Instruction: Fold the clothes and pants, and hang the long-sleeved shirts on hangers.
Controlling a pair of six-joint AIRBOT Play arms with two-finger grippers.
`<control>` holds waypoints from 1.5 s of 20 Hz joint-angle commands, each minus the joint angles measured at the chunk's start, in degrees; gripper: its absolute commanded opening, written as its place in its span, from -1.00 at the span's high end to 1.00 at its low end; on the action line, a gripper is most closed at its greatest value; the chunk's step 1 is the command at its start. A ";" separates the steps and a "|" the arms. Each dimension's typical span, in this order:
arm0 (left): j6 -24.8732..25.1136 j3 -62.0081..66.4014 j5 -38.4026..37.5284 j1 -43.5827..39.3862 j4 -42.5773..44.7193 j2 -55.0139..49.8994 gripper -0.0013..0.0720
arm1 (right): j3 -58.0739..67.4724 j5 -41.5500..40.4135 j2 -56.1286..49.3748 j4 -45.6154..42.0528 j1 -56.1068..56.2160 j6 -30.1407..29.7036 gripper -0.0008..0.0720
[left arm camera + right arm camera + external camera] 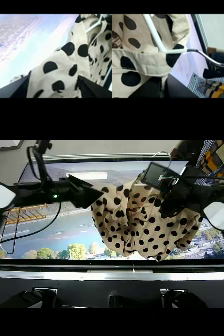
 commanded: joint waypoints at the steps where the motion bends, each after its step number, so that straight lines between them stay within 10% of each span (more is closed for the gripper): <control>1: 12.24 -0.07 -7.52 2.89 0.09 0.70 -0.86 | -0.02 0.07 -0.92 5.11 0.04 -6.36 0.92; 5: 21.31 -0.20 -18.16 2.84 0.28 -1.49 -0.85 | -0.02 0.04 -1.51 7.65 0.04 -11.30 0.92; 14: 31.08 -0.20 -15.87 2.84 0.26 -6.91 -0.82 | -0.02 0.22 -1.53 10.23 0.04 -11.30 0.92; 20: 31.04 -0.17 -11.72 3.17 0.26 -7.28 0.90 | -0.02 0.92 -1.53 11.21 0.04 -11.21 0.90; 30: 31.06 -0.17 -11.74 3.45 0.31 -1.29 0.91 | 1.66 0.87 3.74 1.44 -1.49 4.87 0.28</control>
